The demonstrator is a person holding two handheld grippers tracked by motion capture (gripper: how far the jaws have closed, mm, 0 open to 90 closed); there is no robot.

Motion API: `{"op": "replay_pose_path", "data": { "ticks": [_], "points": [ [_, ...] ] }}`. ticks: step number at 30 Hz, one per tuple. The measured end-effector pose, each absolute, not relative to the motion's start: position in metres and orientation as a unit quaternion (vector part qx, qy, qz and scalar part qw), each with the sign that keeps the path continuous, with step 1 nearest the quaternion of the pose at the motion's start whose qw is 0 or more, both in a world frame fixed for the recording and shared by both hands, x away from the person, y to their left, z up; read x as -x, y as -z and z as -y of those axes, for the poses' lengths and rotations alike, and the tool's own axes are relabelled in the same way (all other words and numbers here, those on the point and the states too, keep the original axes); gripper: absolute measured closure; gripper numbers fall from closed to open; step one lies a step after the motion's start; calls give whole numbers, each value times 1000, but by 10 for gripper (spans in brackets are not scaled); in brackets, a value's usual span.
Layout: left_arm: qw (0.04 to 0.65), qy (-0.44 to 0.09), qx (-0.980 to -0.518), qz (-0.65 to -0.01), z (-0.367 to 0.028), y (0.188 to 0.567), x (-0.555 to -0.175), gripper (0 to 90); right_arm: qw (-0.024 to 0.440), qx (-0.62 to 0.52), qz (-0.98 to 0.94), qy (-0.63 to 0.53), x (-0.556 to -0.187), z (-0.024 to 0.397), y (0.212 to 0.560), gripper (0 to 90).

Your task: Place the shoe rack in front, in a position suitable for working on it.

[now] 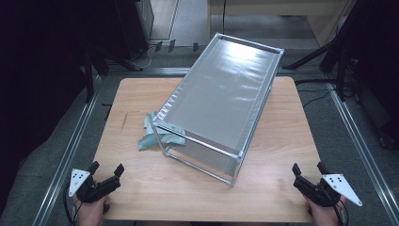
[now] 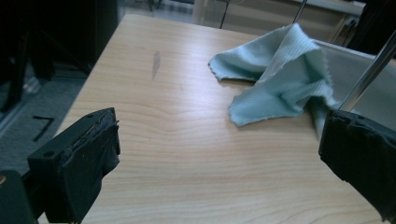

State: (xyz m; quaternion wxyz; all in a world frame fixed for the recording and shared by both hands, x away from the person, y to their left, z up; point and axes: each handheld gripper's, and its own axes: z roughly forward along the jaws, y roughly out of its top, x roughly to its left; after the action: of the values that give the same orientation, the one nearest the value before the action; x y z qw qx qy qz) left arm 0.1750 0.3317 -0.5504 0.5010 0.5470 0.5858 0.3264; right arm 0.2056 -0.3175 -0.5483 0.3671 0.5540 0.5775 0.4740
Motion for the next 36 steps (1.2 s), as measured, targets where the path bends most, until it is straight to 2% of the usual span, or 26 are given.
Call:
{"op": "replay_pose_path", "data": {
  "ticks": [10,23,27,29,31,32,33,34,35,36],
  "points": [
    [502,-331,-559,-571,-316,533,-201,0,361,-559,-577,-474,-207,318,548,143],
    [484,-295,-593,-572,-289,534,-270,0,357,-556,-583,-472,-208,318,548,144],
    [465,-280,-604,-584,-284,535,-291,56,357,-556,-584,-472,-208,318,548,144],
    [461,-278,-607,-584,-283,536,-294,140,356,-556,-584,-472,-208,318,548,144],
    [450,-269,-622,-582,-278,541,-303,176,355,-556,-585,-472,-208,318,548,144],
    [450,-269,-622,-582,-278,541,-303,272,355,-556,-585,-472,-208,318,548,144],
    [443,-270,-629,-578,-276,543,-304,405,356,-554,-586,-472,-208,318,548,144],
    [441,-272,-636,-572,-275,544,-304,405,356,-554,-586,-472,-208,318,548,144],
    [445,-258,-646,-564,-275,545,-303,683,355,-554,-587,-473,-208,318,548,144],
    [445,-258,-646,-564,-275,545,-303,778,354,-554,-587,-473,-208,318,548,144]
  ]
}}
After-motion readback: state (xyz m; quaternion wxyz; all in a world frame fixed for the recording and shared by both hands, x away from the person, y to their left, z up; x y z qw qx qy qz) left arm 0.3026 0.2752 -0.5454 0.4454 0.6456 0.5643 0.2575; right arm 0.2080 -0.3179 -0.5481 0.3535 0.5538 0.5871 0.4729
